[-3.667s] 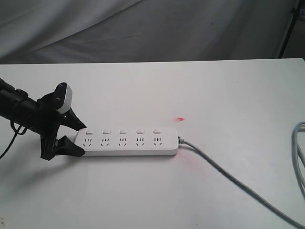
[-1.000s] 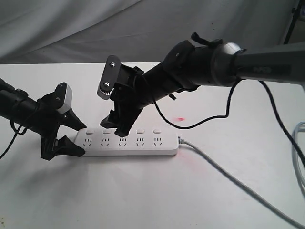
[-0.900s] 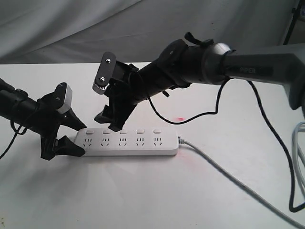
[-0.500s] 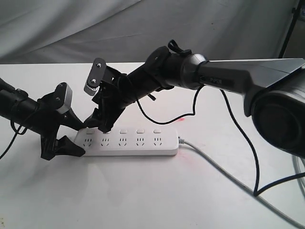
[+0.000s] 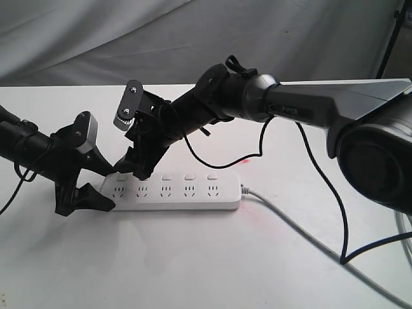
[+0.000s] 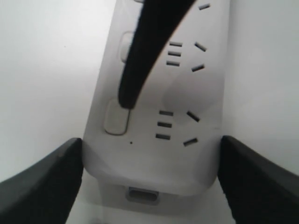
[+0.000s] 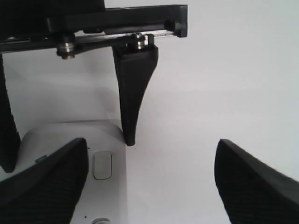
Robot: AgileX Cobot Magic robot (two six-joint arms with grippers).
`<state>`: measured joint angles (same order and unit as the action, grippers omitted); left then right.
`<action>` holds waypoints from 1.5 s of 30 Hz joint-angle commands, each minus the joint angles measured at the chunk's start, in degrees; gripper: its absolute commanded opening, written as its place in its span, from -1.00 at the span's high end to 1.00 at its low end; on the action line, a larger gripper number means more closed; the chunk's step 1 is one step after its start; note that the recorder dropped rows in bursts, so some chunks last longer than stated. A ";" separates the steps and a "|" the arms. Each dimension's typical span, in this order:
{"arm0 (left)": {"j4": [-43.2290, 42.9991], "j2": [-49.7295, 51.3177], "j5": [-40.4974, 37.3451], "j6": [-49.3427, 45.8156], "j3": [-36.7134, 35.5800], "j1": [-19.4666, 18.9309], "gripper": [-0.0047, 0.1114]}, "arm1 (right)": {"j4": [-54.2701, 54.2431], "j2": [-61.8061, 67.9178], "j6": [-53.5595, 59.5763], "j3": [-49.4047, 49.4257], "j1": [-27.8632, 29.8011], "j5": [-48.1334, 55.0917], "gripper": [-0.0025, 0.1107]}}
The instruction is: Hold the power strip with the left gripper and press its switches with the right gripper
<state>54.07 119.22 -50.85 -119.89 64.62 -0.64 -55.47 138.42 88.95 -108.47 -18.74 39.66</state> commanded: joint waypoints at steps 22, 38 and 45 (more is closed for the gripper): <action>0.96 0.05 -0.07 -0.13 0.35 0.35 0.92 | 0.27 -0.17 -2.30 -0.26 -0.13 -1.89 -0.27; 0.96 0.05 -0.07 -0.13 0.35 0.35 0.92 | 5.11 -0.06 -4.42 -0.26 -3.06 -6.36 -0.27; 0.96 0.05 -0.07 -0.13 0.35 0.35 0.92 | 7.01 0.19 -5.43 -0.26 -3.06 -7.47 -0.27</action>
<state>54.07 119.22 -50.85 -119.89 64.62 -0.64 -48.88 138.46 83.84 -108.47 -21.65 32.45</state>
